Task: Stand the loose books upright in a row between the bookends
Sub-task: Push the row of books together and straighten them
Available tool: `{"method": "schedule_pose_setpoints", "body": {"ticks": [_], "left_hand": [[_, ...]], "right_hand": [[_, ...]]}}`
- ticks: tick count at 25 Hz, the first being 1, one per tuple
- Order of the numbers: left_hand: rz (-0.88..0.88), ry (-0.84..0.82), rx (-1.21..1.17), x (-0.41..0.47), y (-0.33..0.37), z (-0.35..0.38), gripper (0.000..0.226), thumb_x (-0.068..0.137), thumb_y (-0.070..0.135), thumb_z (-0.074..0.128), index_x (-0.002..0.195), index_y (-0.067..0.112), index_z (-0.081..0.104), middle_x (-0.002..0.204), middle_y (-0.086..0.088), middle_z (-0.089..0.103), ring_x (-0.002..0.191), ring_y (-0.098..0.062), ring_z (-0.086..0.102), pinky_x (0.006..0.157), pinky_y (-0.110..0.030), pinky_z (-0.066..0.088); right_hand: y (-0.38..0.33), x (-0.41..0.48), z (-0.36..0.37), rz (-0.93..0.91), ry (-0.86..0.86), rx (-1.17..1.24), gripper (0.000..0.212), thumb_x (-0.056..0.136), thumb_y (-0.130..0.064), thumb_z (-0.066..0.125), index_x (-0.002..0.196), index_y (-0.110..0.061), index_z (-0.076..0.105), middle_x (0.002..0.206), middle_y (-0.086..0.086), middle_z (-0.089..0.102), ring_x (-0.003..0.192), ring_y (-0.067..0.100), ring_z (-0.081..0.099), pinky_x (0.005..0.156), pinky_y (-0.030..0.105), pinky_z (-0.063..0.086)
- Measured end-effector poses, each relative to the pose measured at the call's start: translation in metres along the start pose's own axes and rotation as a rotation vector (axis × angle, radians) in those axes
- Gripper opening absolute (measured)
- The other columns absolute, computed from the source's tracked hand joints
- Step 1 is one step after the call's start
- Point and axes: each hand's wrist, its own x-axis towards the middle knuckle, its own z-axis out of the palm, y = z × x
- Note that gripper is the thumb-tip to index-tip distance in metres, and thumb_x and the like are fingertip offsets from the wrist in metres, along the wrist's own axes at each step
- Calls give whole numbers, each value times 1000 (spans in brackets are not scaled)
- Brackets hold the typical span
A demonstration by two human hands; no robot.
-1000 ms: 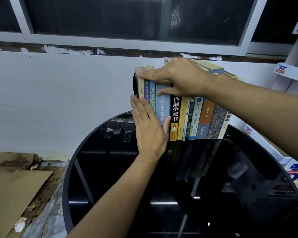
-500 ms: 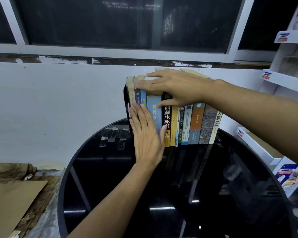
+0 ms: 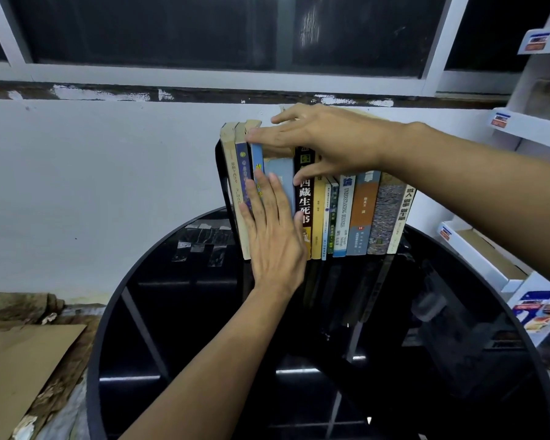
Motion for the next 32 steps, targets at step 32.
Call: {"method": "schedule_pose_setpoints", "body": {"ticks": [32], "left_hand": [[26, -61, -21, 3, 13, 1, 92, 101, 57, 40, 156, 9, -15, 158, -7, -34, 148, -26, -31, 122, -51, -14]], "right_hand": [[6, -45, 4, 127, 34, -41, 126, 73, -55, 81, 161, -16, -1, 169, -1, 1, 155, 12, 5, 123, 43, 23]]}}
